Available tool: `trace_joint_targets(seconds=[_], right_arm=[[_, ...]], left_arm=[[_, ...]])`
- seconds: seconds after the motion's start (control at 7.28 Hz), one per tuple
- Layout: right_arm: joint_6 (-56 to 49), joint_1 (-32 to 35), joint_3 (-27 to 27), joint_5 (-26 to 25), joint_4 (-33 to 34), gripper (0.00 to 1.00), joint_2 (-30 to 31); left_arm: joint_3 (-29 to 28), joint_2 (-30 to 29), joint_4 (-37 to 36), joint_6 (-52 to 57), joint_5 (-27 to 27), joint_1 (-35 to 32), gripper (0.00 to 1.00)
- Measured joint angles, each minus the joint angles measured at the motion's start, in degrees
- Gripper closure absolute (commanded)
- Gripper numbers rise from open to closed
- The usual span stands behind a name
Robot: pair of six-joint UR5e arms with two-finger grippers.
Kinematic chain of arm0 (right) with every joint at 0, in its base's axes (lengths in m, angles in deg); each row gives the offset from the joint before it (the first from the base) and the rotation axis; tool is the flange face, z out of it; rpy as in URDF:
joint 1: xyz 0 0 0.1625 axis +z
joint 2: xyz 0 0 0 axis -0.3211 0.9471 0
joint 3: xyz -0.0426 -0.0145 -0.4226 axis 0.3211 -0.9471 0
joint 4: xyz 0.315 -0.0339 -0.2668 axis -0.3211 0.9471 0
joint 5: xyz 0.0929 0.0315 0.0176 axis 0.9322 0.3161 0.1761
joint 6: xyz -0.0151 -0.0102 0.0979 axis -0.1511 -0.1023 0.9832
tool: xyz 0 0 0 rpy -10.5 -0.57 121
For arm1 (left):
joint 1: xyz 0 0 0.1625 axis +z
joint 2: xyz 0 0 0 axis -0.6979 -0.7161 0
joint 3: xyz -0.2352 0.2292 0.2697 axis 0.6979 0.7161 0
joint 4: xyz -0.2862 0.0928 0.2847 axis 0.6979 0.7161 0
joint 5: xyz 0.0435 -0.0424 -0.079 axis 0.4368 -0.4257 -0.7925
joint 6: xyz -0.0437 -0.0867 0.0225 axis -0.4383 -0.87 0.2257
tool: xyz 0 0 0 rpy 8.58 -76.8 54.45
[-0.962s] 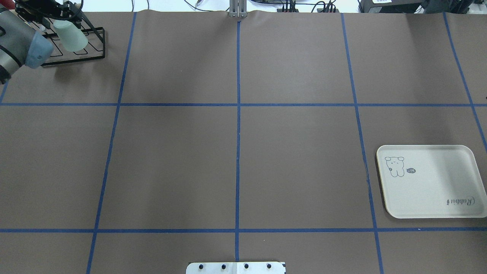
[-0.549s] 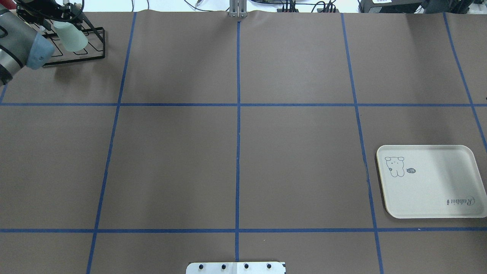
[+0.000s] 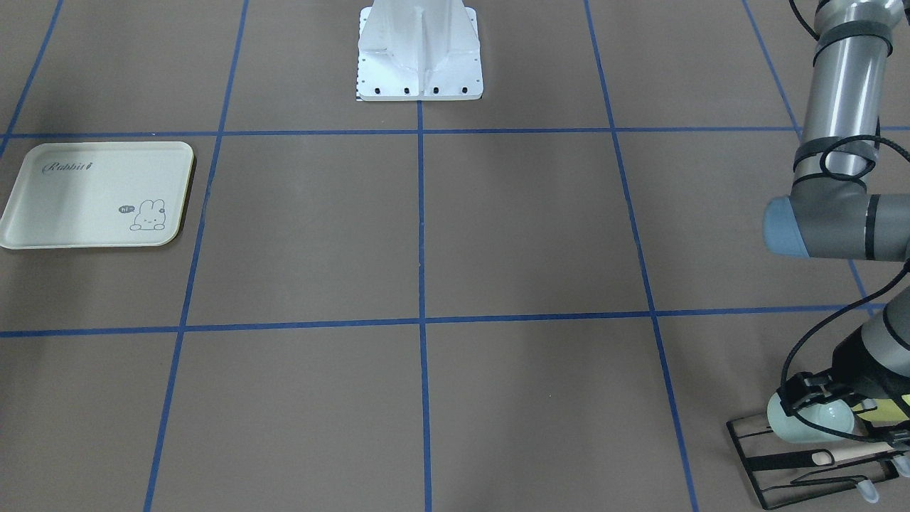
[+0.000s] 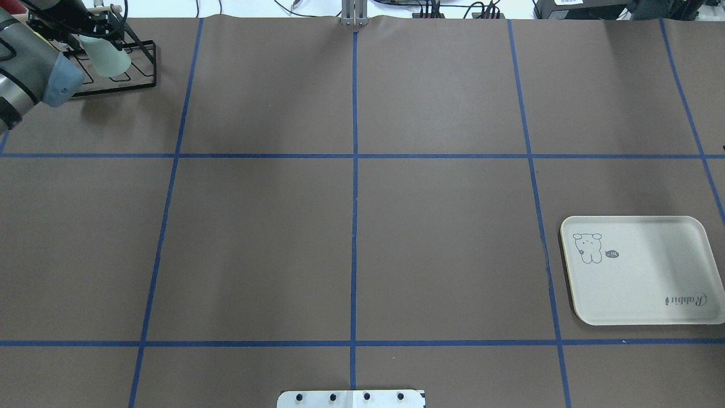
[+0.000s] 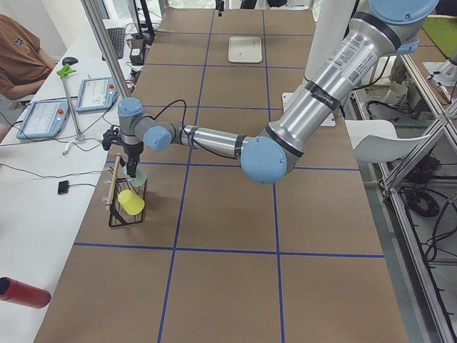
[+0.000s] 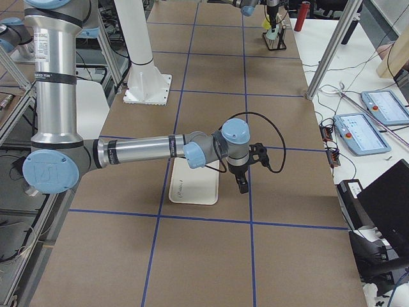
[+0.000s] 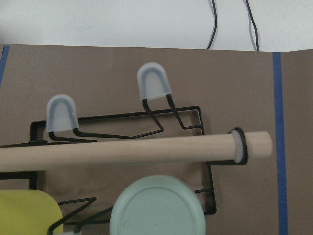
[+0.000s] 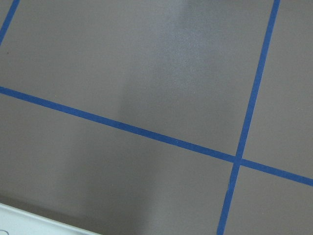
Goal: Left arm grabs green cup and hands to right arm on tray
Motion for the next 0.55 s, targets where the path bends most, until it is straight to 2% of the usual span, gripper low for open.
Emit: trace_joint_targets(seconds=[0.55], right_arm=[[-0.01,-0.07,0.04,0.0,-0.05,0.0,0.0]], left_arm=[[-0.62,-0.17,0.02,0.25,0.15,0.01,0.1]])
